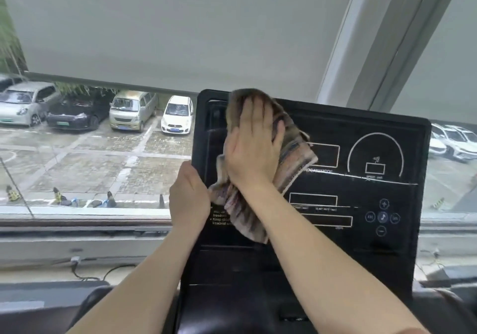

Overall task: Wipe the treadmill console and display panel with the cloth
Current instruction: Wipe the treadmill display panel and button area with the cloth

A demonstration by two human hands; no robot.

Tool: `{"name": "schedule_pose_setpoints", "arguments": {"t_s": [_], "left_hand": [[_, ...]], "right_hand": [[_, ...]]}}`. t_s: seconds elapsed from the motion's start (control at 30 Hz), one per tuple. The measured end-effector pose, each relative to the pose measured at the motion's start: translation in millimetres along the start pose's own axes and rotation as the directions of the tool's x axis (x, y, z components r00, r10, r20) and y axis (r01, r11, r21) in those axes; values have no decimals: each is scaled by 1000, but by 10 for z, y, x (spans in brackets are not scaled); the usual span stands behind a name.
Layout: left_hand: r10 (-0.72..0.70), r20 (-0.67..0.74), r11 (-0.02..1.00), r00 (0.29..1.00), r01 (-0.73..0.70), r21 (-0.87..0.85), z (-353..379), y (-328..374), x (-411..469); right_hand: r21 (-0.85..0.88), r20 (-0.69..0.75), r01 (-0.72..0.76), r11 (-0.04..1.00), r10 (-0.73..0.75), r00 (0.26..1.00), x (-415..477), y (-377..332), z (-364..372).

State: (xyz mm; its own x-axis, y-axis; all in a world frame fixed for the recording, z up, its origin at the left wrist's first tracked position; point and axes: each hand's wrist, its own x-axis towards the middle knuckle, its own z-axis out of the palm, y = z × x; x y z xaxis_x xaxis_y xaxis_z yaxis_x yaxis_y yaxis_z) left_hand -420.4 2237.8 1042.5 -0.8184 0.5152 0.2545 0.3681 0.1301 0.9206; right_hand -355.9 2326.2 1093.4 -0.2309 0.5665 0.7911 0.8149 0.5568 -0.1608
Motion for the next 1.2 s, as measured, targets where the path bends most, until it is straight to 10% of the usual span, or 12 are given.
{"name": "schedule_pose_setpoints", "arguments": {"t_s": [0.17,0.47,0.6,0.77,1.0,1.2], "left_hand": [[50,-34,999,998,-50,7,14,-32,3],[110,-173,984,979,-84,154,190,10,-195],[172,-214,957,962,-111,268,354,155,-365],[496,58,758,867,-464,458,630,382,-849],[641,420,590,643,-762,267,1310,856,-1464],[529,684,537,502,-823,189,1661,774,-1890]], "right_hand": [[76,103,480,874,-485,868,-225,267,-49],[-100,10,-192,976,194,981,-146,2053,-381],[-36,81,89,995,-86,993,-651,1244,-151],[109,187,547,830,-558,809,-609,1663,-246],[-66,71,-47,997,52,996,53,2870,-567],[-72,255,46,996,-26,966,-1342,2806,-449]]}}
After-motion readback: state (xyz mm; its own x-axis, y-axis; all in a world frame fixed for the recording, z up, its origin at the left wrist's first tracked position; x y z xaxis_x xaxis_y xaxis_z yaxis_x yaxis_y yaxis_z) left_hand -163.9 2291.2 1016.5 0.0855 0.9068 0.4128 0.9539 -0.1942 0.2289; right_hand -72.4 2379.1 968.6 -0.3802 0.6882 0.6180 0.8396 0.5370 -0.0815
